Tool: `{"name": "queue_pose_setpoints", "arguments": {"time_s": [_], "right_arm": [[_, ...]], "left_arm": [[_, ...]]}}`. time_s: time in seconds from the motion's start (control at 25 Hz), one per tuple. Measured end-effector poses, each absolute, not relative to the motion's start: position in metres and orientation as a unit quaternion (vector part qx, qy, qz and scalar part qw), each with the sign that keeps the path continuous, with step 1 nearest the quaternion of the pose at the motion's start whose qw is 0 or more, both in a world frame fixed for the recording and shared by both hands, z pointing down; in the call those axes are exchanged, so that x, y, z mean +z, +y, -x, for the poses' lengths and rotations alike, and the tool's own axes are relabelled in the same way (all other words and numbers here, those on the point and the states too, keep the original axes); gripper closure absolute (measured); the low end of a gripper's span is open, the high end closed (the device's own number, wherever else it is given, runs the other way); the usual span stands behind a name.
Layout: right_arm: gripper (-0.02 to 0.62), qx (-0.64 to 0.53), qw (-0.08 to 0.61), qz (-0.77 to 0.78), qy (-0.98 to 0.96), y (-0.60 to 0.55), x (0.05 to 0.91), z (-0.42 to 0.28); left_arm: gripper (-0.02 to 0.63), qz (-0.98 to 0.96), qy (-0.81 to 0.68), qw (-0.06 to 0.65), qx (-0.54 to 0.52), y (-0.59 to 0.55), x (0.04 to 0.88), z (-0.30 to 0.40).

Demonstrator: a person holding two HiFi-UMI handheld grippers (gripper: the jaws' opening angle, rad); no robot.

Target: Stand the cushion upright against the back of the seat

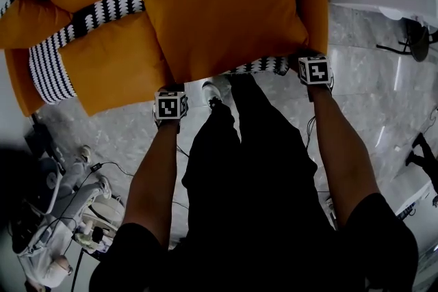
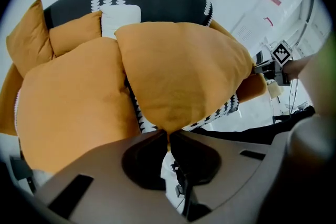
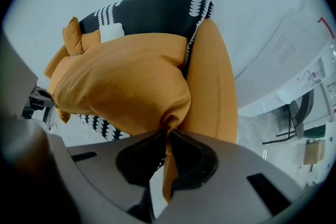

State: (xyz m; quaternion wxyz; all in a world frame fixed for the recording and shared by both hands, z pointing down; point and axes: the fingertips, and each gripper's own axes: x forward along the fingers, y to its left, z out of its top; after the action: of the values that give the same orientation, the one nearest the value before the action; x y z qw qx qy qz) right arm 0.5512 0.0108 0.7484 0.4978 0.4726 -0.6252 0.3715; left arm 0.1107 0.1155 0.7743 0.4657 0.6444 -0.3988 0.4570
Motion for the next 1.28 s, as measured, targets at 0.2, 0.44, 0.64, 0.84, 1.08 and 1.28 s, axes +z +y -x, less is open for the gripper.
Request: {"name": "queue_pose_setpoints", "arguments": {"time_s": [0.2,0.44,0.64,0.84,1.08,1.28], "right_arm": [[0.548,0.387,0.483,-0.455,-0.640,0.004,0.733,-0.550],[0.549,0.387,0.450,-0.443,-0.672,-0.014,0.690,-0.543],[0.551,0.386,0.398,-0.439,-0.707,-0.049,0.647,-0.538],[0.552,0.377,0.352,-0.437,-0.737,-0.079,0.603,-0.542],[0.554,0.362,0.322,-0.432,-0.761,-0.115,0.567,-0.543],[0.555,0.373,0.274,-0.452,-0.762,-0.141,0.545,-0.546]], "left_arm": [[0.575,-0.646,-0.412,0.458,0.451,0.095,0.752,-0.101],[0.577,-0.642,-0.448,0.443,0.437,0.061,0.715,-0.084],[0.580,-0.646,-0.493,0.400,0.424,0.009,0.672,-0.067],[0.581,-0.650,-0.527,0.362,0.411,-0.032,0.625,-0.061],[0.583,-0.656,-0.552,0.339,0.387,-0.082,0.580,-0.055],[0.584,-0.669,-0.551,0.321,0.381,-0.118,0.559,-0.055]]}}
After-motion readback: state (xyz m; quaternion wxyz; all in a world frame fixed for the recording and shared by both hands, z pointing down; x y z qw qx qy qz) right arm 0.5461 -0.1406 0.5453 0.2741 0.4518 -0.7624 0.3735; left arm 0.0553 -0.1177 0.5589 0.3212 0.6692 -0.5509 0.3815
